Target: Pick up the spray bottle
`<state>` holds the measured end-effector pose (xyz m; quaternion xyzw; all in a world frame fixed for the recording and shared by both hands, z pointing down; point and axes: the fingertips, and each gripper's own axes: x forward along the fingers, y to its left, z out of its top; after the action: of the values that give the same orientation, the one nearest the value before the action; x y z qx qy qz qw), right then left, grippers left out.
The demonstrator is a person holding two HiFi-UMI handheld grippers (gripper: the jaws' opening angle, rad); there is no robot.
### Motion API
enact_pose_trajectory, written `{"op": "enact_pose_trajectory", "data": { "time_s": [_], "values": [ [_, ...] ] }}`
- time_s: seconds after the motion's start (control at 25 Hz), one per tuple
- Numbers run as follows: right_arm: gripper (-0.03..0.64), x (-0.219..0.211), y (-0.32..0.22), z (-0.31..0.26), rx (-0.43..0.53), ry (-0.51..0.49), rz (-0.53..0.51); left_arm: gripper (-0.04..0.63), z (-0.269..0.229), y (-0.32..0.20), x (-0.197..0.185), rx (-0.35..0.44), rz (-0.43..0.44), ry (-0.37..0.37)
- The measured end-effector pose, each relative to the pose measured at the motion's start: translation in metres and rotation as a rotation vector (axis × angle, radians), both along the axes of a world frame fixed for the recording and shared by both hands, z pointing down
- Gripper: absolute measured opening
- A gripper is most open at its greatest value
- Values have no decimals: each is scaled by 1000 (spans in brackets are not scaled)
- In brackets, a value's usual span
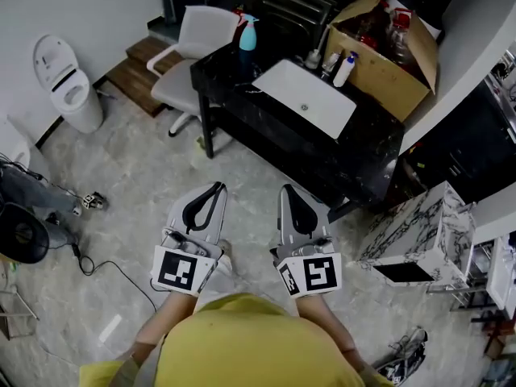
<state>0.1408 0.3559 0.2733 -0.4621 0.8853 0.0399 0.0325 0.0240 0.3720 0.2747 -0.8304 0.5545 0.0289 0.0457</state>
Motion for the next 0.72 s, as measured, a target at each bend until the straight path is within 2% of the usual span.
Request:
{"op": "enact_pose_trajectory", "data": {
  "time_s": [0.12, 0.4, 0.64, 0.72],
  "values": [
    [0, -14, -41, 1, -9, -6, -1, 55, -1, -42, -11, -4, 16, 1],
    [0, -57, -128, -2, 16, 20, 9, 69, -2, -130, -43, 3, 47, -10],
    [0, -82, -176, 3, 18, 44, 32, 70, 7, -181, -68, -12, 60, -6],
    [0, -86, -185, 6, 13, 47, 37, 92, 8, -191, -73, -10, 63, -4]
  ]
}}
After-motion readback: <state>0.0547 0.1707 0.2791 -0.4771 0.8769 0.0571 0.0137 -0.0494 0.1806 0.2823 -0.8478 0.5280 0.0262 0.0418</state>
